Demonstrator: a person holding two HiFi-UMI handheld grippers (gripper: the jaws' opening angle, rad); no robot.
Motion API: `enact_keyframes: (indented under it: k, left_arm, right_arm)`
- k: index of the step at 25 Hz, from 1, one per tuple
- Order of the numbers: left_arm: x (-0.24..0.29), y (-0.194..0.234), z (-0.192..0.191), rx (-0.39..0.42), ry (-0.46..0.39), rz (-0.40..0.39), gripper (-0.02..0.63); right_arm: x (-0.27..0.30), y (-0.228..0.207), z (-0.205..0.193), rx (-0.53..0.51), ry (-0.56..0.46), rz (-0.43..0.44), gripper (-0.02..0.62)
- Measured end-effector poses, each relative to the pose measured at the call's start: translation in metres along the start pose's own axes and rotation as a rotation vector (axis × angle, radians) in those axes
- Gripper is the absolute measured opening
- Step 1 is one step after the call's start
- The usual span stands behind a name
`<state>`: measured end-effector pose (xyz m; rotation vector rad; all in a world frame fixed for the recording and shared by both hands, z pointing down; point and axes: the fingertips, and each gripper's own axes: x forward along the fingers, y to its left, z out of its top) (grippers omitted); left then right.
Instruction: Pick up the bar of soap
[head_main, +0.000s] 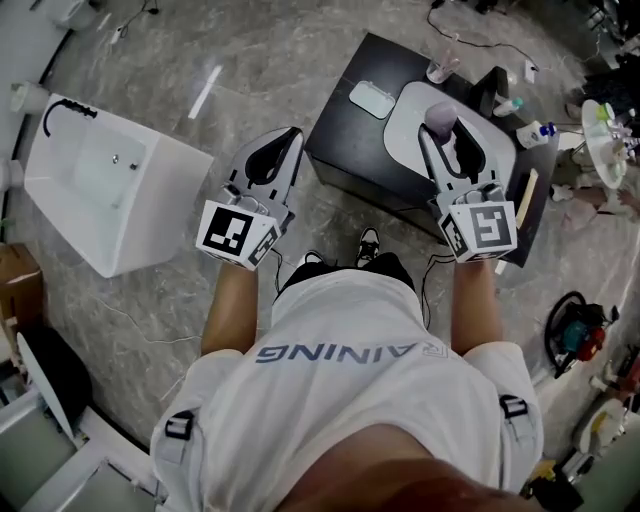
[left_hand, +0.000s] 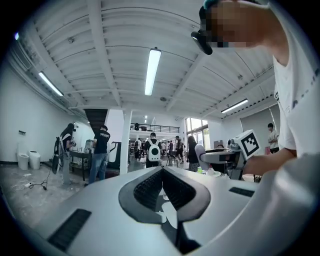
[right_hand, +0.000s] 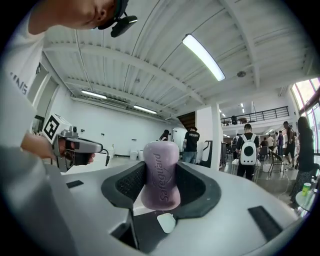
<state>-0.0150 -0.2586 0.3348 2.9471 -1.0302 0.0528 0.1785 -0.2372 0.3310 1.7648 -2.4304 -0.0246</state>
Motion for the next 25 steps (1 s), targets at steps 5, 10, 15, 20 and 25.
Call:
enact_keyframes:
  k: [5,10,15,20,25]
  left_arm:
    - [0.002,-0.009,0.018,0.026,-0.033,-0.031,0.008]
    - [-0.003,-0.014,0.026,0.039,-0.045,-0.049,0.008]
    - [-0.006,-0.014,0.03,0.044,-0.053,-0.049,0.008]
    - [-0.008,-0.009,0.029,0.042,-0.051,-0.037,0.008]
    - [-0.006,-0.012,0.031,0.046,-0.06,-0.051,0.008]
  right_arm:
    - [-0.024,0.011,0.023,-0.043,-0.03,-0.006,0.192]
    - [-0.035,0.015,0.031,-0.043,-0.049,-0.02,0.192]
    - [-0.036,0.017,0.036,-0.049,-0.052,-0.022,0.192]
    - [-0.032,0.018,0.037,-0.04,-0.059,-0.015,0.192]
    - [-0.031,0.018,0.037,-0.029,-0.049,-0.022,0.192]
